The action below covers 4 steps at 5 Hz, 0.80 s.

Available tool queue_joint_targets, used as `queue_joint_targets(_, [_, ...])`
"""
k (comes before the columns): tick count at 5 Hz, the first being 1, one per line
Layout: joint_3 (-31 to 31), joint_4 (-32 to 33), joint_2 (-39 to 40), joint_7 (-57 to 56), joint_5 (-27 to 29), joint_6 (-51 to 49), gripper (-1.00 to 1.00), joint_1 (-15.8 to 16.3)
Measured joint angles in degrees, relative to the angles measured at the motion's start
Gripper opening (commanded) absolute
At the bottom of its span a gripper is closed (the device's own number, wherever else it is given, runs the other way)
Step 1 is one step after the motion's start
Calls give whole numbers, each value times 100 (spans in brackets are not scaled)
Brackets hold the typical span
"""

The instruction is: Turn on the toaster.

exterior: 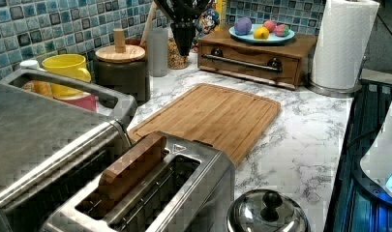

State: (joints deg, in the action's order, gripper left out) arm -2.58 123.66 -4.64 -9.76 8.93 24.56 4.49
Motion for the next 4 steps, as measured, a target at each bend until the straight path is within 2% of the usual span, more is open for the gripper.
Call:
queue_joint_targets(1, [-123, 537, -530, -105, 71, 325, -100, 205])
queue_joint_targets(2, [-359, 839, -959, -146, 94, 200, -100, 319])
queue_joint_targets(3, [-615, 862, -1001, -147, 94, 6, -100, 487])
queue_joint_targets(4, [-943, 918, -939, -232, 457, 201, -100, 665])
